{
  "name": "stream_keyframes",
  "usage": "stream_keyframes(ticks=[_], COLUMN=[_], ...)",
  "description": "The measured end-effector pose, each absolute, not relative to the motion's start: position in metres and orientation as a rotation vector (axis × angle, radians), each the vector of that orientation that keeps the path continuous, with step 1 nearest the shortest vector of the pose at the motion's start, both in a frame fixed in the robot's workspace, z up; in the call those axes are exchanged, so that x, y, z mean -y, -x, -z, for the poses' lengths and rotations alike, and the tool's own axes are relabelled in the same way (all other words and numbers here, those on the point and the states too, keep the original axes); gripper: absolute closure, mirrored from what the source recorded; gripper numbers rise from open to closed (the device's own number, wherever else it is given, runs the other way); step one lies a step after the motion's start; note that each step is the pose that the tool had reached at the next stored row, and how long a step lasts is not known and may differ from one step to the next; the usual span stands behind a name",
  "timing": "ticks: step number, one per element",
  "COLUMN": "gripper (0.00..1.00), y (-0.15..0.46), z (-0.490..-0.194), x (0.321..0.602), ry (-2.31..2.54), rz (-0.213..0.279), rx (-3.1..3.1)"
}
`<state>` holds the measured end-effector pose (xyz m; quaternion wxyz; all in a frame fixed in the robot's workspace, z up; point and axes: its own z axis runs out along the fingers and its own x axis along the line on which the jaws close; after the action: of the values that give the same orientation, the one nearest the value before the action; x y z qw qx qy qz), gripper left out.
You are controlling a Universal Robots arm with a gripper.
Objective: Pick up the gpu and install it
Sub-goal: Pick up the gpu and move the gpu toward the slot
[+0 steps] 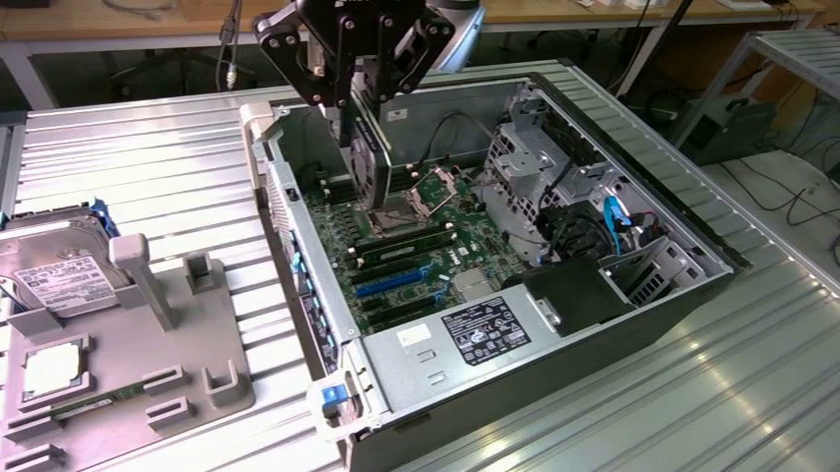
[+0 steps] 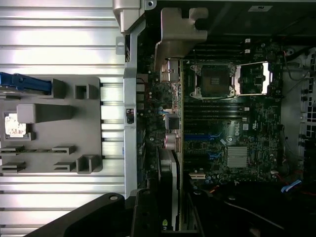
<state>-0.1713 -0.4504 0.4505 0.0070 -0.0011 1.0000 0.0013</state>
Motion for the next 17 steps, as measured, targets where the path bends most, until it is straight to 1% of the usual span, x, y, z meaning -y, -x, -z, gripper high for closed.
stream_keyframes(ticks=[17], gripper=[0.72], y=[0.157], z=[-0.450], x=[0.450], ry=[0.004], rz=[-0.004], rx=[-3.128])
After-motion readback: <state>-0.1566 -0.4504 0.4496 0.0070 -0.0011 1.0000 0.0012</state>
